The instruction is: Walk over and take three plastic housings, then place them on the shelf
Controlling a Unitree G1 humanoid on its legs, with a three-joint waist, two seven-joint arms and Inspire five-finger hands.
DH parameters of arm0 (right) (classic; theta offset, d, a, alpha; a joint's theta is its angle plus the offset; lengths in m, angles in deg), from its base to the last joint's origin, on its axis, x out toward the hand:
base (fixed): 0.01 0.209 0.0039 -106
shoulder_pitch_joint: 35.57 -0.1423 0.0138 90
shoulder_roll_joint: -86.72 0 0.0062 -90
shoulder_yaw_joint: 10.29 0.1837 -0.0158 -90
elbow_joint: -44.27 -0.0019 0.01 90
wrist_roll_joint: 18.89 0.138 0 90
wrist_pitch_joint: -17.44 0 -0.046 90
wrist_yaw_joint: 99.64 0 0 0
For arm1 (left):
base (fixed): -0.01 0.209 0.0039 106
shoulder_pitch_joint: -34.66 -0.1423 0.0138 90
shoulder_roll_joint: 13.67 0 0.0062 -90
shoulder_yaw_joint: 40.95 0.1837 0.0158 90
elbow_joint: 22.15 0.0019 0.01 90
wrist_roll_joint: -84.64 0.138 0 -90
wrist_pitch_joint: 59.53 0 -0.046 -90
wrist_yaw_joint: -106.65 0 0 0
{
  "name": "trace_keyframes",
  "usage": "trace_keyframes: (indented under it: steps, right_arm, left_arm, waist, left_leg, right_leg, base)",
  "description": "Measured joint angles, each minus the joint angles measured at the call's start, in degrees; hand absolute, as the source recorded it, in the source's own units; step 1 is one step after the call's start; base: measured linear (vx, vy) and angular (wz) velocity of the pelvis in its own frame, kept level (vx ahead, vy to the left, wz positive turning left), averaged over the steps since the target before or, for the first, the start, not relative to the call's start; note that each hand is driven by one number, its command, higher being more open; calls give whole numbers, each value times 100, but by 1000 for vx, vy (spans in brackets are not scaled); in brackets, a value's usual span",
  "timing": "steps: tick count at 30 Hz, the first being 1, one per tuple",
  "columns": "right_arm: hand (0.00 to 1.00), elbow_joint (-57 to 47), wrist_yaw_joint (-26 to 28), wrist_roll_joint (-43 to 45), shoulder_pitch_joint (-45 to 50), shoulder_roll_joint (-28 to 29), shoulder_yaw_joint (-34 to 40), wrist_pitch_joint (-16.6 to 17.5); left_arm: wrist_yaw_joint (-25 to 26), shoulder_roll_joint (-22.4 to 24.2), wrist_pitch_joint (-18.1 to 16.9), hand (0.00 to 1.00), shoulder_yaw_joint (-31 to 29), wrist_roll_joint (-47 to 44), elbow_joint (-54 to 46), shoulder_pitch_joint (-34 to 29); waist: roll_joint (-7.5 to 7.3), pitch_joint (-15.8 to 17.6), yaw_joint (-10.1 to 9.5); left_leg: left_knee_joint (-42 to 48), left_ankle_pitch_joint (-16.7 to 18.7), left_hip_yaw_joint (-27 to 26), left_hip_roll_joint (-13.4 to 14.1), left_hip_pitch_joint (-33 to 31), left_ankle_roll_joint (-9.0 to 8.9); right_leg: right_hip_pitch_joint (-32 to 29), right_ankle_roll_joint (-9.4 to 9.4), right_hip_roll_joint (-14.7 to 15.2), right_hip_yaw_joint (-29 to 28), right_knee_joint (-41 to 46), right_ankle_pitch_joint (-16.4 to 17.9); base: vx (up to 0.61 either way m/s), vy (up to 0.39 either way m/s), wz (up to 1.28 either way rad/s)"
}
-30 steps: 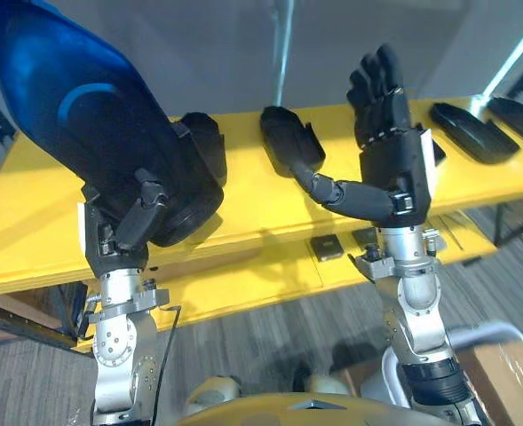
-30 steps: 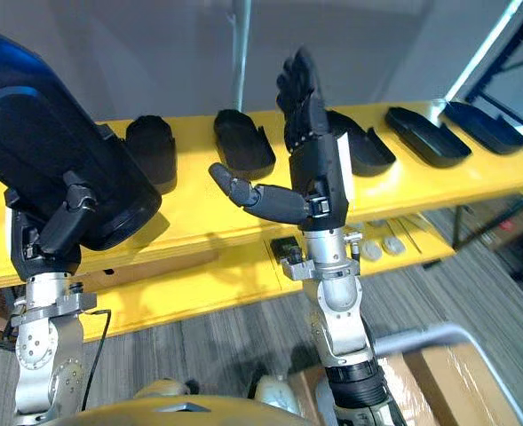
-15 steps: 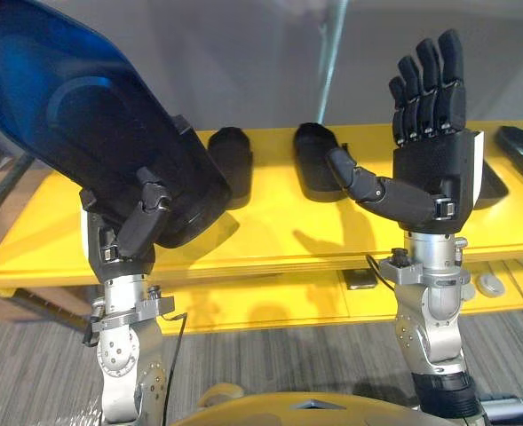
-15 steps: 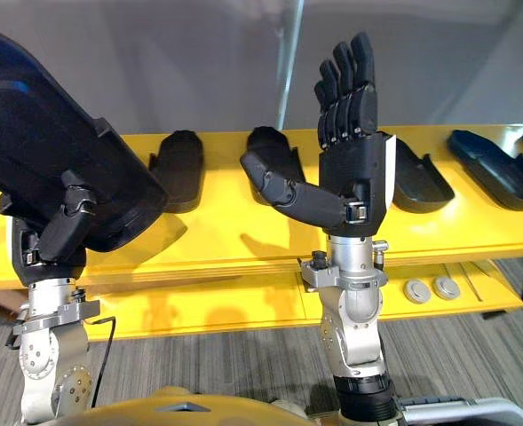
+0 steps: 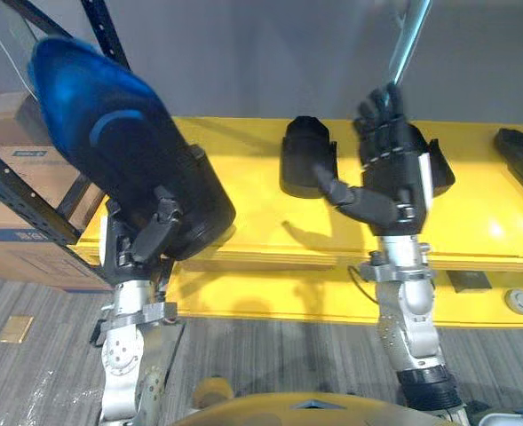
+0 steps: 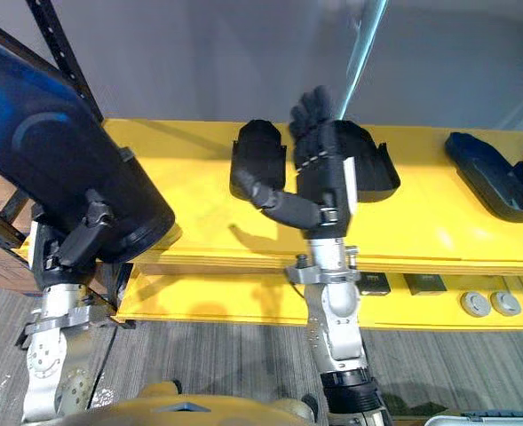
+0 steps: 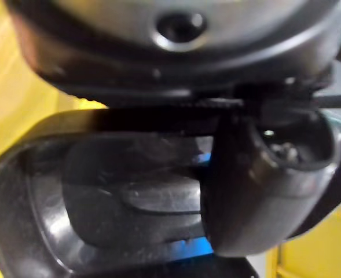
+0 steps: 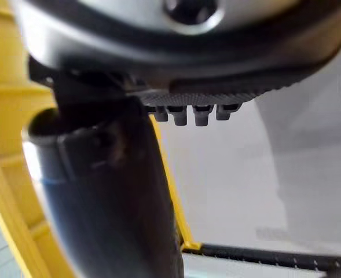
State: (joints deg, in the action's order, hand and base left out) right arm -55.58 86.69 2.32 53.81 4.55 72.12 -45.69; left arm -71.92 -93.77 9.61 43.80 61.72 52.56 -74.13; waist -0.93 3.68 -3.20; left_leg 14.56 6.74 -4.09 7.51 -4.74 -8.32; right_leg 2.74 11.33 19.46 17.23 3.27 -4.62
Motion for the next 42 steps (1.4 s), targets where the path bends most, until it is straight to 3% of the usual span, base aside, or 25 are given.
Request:
trace_keyframes:
  steps: [3, 4, 9, 12, 15, 16, 18, 19, 20, 21, 22, 26, 32, 37, 42]
  right_arm:
    - [100, 1, 85, -11, -169, -12, 0, 22]
    - [100, 29, 82, -15, -258, -47, 38, 30]
    - [100, 291, -100, -52, -469, -233, 286, 18]
    - [100, 359, -478, -51, -215, -226, 455, -48]
    - [100, 339, -606, -195, 7, -65, 455, -43]
    - [100, 332, -611, -278, 17, -47, 371, -41]
    - [100, 251, -539, -282, 22, -56, 228, -38]
    - [100, 170, -500, -283, 34, -50, 111, -37]
    - [100, 32, -448, -301, 31, -62, 45, -37]
    - [100, -51, -417, -332, 23, -64, 28, -34]
    - [100, -149, -388, -414, 13, -78, 33, -9]
    - [100, 75, -353, -400, -4, -255, 145, -10]
    - [100, 112, -285, -387, 27, -292, 252, -9]
    - [100, 111, -195, -388, 227, -291, 247, -13]
    - [100, 32, 227, 1, 216, -341, 158, -24]
  left_arm:
    - [0, -75, -16, 0, -59, -224, -18, 39]
    - [0, -50, -15, 0, -22, -219, -23, 58]
    - [-238, -18, -11, 0, 259, -121, -34, 119]
    - [-598, -86, -1, 0, 469, -115, -38, 362]
    - [-716, -325, 9, 0, 479, -117, -124, 544]
    - [-672, -430, 47, 0, 426, -109, -182, 549]
    - [-588, -533, 146, 0, 368, -117, -228, 592]
    - [-553, -556, 267, 0, 287, -130, -219, 634]
    - [-498, -521, 363, 0, 207, -120, -216, 676]
    - [-436, -493, 388, 0, 194, -117, -215, 700]
    - [-349, -463, 477, 0, 196, -113, -215, 727]
    - [-231, -424, 736, 0, 203, 346, -215, 691]
    - [-233, -450, 809, 0, 3, 556, -215, 685]
    - [-250, -639, 1176, 0, -369, 450, 112, 759]
    - [-219, -795, 1695, 0, -425, -252, 881, 1030]
  waist:
    - [26, 10, 20]
    - [55, 23, 28]
    - [383, 106, 34]
    - [349, 173, 57]
    - [171, 282, 75]
    - [128, 281, 76]
    - [87, 285, 104]
    - [110, 300, 166]
    - [8, 241, 151]
    - [-4, 233, 128]
    - [20, 244, 133]
    - [171, 282, 116]
    - [198, 276, 120]
    - [282, 244, 158]
    - [380, 193, 170]
  left_leg:
    - [-65, -20, 174, -44, -93, -13]
    - [-148, -51, 257, -44, -167, -39]
    - [-721, -581, 432, 102, -189, -140]
    - [-817, -612, 436, 11, 40, -123]
    - [-1032, -586, 205, -144, 438, 30]
    - [-1085, -545, 99, -149, 507, 132]
    - [-1117, -547, 40, -141, 513, 184]
    - [-1168, -594, 92, -95, 498, 202]
    - [-1208, -672, 99, -82, 474, 162]
    - [-1177, -718, 87, -80, 402, 112]
    - [-1171, -766, 129, -47, 306, 111]
    - [-1235, -814, 135, 71, 328, 55]
    - [-1426, -918, 45, 92, 423, 47]
    - [-1604, -996, -108, 96, 532, 51]
    - [-1613, -1017, -303, 97, 376, 64]
  right_leg:
    - [101, -73, -2, 256, 0, 178]
    - [69, 26, -19, 321, -11, 299]
    - [-89, 63, -186, 506, 20, 236]
    - [-110, -25, -20, 363, 502, 286]
    - [-307, -103, 241, 129, 1202, 306]
    - [-388, -224, 237, 93, 1253, 210]
    - [-416, -258, 159, -10, 1233, 229]
    - [-389, -199, -148, -138, 1308, 613]
    - [-302, -330, -379, -117, 1012, 854]
    - [-248, -333, -422, -145, 786, 850]
    - [-189, -213, -513, -137, 485, 707]
    - [-67, -249, -654, -108, 240, 570]
    - [-136, -252, -672, -198, 256, 572]
    - [-199, -250, -670, -300, 266, 573]
    - [-565, -249, -659, -499, 380, 575]
  base:
    - [-55, 13, 31]
    - [-71, -55, 38]
    - [-22, -64, 22]
    - [46, 35, 9]
    - [-10, 108, -26]
    - [-52, 90, -38]
    - [-27, 35, -18]
    - [14, -43, 0]
    - [14, -55, -1]
    - [11, -60, -2]
    - [-20, -47, 0]
    - [-23, -25, 0]
    - [-12, -4, -6]
    - [-6, 1, -12]
    - [-22, 7, -17]
